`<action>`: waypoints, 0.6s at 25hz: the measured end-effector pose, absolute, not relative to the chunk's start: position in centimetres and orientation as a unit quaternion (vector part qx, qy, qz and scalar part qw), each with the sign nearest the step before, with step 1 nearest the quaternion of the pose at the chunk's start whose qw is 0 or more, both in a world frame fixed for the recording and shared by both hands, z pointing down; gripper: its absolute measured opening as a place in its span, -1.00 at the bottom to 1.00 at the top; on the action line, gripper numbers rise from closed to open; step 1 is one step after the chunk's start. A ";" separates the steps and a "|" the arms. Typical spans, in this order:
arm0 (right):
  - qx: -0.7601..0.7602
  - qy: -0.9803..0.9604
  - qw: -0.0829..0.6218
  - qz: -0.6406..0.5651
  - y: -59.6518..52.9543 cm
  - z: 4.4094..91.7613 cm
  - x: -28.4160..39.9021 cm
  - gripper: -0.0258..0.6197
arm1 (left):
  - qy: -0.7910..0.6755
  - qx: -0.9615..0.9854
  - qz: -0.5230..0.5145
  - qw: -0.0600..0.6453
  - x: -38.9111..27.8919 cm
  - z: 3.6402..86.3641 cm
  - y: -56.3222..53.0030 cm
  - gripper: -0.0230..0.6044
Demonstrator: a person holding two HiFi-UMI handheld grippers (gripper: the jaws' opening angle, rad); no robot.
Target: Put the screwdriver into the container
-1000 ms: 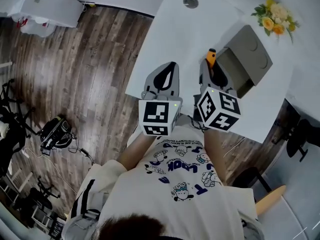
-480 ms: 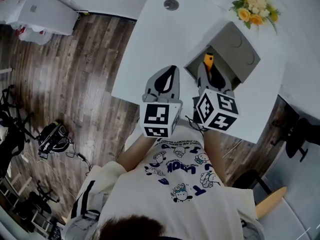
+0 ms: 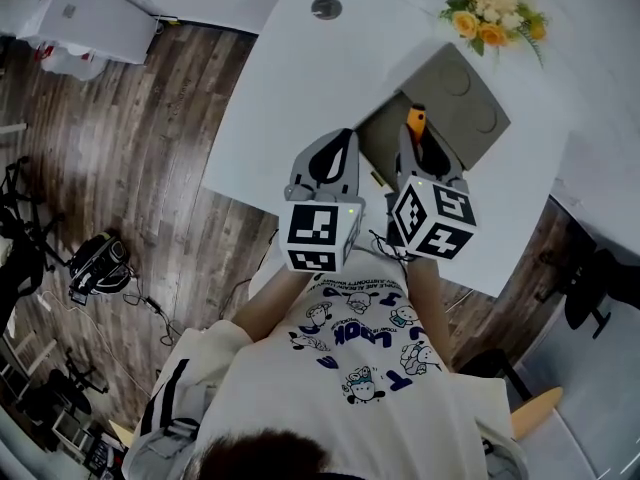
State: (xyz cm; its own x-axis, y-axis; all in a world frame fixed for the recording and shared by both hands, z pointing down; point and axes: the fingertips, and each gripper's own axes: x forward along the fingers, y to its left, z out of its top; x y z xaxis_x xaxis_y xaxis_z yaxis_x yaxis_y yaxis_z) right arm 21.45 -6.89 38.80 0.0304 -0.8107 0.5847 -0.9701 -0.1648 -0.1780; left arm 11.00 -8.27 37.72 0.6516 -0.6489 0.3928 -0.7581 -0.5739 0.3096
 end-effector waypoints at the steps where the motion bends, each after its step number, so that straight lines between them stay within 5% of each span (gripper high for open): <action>1: 0.704 -0.632 0.137 0.294 -6.8 39.0 21.8 -0.54 | -0.401 0.878 0.120 0.231 11.4 37.8 -8.2 -0.87; 15: 0.683 -0.635 0.159 0.325 -5.8 42.8 24.7 -0.54 | -0.408 0.870 0.139 0.239 15.0 39.8 -7.4 -0.87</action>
